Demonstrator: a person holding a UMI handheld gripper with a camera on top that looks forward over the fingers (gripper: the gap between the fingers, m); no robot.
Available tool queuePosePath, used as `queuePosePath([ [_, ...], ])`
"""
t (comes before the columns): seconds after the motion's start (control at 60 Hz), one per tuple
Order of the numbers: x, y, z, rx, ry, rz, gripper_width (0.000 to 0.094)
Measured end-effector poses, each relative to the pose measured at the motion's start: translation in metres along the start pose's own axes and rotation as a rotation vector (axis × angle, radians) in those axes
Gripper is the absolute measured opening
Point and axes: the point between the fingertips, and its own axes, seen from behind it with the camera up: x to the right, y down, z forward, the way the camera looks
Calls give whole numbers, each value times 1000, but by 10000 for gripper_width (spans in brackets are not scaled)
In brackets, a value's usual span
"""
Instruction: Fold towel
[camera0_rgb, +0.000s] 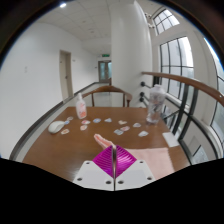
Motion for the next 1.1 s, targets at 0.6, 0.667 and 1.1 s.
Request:
queuePosePath([
  [0.6,205,78,7,-137,283,47,646],
  [0.667,206,72,-6,-116,292,41,793],
  [1.1,97,48,-137,22,218,-75,824],
])
